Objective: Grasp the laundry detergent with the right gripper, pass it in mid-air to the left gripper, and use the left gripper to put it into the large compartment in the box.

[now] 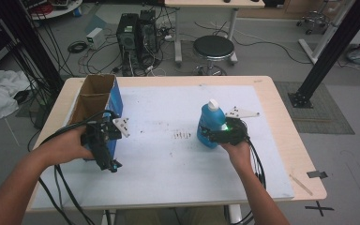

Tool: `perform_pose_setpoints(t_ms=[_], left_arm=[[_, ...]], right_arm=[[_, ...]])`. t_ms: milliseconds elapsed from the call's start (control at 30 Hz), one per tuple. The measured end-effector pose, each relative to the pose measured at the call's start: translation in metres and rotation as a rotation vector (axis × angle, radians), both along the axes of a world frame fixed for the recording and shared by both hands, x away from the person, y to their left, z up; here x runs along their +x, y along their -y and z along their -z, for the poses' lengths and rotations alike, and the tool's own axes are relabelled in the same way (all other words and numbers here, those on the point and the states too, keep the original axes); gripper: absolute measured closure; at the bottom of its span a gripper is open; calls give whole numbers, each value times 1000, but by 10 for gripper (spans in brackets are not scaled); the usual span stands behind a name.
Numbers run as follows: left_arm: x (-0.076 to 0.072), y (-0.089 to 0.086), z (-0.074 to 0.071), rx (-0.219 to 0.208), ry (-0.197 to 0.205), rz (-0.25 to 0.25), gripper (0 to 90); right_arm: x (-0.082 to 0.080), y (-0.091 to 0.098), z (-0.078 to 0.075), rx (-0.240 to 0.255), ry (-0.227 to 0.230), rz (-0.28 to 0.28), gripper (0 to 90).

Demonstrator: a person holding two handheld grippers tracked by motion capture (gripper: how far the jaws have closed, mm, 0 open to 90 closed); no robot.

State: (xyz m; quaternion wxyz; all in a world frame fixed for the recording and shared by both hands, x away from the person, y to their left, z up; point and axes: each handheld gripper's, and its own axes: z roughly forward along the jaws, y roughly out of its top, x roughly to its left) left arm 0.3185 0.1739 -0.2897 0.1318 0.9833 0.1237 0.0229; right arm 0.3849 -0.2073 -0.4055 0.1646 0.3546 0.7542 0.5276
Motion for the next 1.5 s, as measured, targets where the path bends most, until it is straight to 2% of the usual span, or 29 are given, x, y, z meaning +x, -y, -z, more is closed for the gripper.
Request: perform_pose_setpoints(t_ms=[133, 233, 367, 667, 767, 1000, 1133, 1500], left_arm=[[0, 0, 0, -3, 0, -3, 22], [0, -1, 0, 2, 0, 0, 22], [0, -1, 0, 1, 0, 1, 22], [0, 0, 1, 0, 2, -1, 22], [0, 0, 1, -1, 2, -3, 22], [1, 1, 1, -1, 1, 0, 22], [1, 1, 1, -1, 0, 1, 22], [2, 1, 3, -6, -6, 1, 22]], right_arm=[[0, -1, 4, -6, -4, 12, 143], [-1, 0, 4, -1, 8, 10, 230], [-1, 0, 4, 7, 12, 18, 237], [-1, -1, 4, -8, 26, 34, 271], [-1, -2, 4, -11, 36, 33, 317], [-2, -3, 5, -15, 43, 29, 356], [-3, -3, 4, -15, 62, 24, 421], [-3, -4, 4, -15, 69, 28, 431]])
